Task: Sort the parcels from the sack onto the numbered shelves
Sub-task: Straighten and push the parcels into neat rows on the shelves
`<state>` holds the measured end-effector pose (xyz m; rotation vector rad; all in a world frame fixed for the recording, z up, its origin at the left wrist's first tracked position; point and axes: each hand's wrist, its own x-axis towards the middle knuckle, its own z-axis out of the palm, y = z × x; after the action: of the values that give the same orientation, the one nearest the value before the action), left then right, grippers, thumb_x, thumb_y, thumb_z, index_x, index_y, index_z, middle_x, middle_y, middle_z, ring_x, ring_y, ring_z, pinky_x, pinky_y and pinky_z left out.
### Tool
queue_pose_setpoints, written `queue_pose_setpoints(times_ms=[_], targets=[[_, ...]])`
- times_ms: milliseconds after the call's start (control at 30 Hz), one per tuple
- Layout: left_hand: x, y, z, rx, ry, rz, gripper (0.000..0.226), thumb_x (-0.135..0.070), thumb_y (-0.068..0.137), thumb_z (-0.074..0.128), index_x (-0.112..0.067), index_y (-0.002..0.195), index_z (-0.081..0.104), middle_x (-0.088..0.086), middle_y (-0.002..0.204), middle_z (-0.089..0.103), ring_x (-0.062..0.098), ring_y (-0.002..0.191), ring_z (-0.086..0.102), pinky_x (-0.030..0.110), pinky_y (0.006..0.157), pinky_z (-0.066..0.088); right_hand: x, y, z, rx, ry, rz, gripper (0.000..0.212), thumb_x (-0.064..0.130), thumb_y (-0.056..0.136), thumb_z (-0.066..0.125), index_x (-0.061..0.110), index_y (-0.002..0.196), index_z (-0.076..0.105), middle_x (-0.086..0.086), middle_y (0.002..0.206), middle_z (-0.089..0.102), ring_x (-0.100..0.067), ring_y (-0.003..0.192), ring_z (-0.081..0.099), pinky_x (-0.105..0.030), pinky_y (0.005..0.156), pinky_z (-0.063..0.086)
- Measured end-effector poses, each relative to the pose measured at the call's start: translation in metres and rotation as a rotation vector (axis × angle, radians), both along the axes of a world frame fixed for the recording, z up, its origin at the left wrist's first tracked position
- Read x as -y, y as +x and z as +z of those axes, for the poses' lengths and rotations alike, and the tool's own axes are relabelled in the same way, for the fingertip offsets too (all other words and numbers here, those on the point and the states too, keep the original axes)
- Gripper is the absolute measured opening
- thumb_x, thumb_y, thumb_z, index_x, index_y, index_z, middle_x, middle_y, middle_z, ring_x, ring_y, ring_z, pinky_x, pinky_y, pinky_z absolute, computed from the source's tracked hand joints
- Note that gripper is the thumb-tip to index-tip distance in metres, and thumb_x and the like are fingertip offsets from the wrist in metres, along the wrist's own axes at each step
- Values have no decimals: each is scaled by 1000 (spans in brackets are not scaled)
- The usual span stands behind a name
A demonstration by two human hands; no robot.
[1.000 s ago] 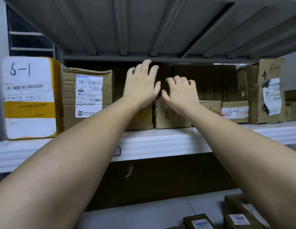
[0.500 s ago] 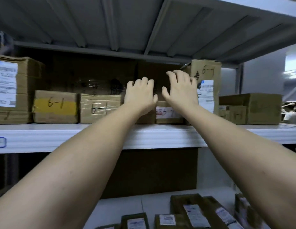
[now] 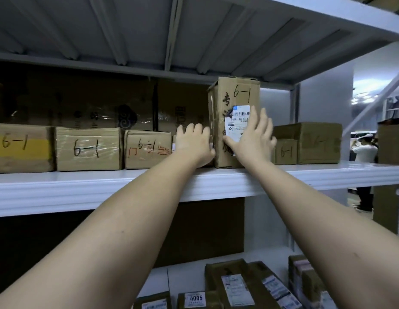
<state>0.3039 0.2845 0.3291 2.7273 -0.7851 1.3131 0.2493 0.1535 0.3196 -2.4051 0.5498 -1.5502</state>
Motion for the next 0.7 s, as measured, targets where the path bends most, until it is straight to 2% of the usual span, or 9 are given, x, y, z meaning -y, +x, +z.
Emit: queue_pose_setpoints(times_ms=[300, 500, 700], targets=[[6, 8, -15, -22, -36, -3, 55, -40, 96, 36, -17, 146, 29, 9, 145, 38, 28, 136, 31, 50, 114, 14, -5, 4, -17, -142, -99, 56, 85, 45, 89, 60, 24, 153, 9, -1, 161, 2, -25, 148, 1, -52, 112, 22], [7, 9, -16, -24, -55, -21, 56, -39, 95, 39, -18, 146, 29, 8, 145, 38, 28, 136, 31, 49, 116, 13, -5, 5, -16, -171, -62, 123, 86, 37, 89, 63, 23, 153, 7, -2, 160, -1, -27, 147, 1, -51, 112, 30], [6, 10, -17, -12, -63, -33, 55, -38, 96, 38, -19, 146, 29, 7, 144, 39, 27, 135, 32, 48, 116, 13, -7, 14, -14, -177, -58, 134, 89, 30, 88, 66, 20, 153, 7, -7, 159, -1, -31, 146, 1, -48, 111, 30]])
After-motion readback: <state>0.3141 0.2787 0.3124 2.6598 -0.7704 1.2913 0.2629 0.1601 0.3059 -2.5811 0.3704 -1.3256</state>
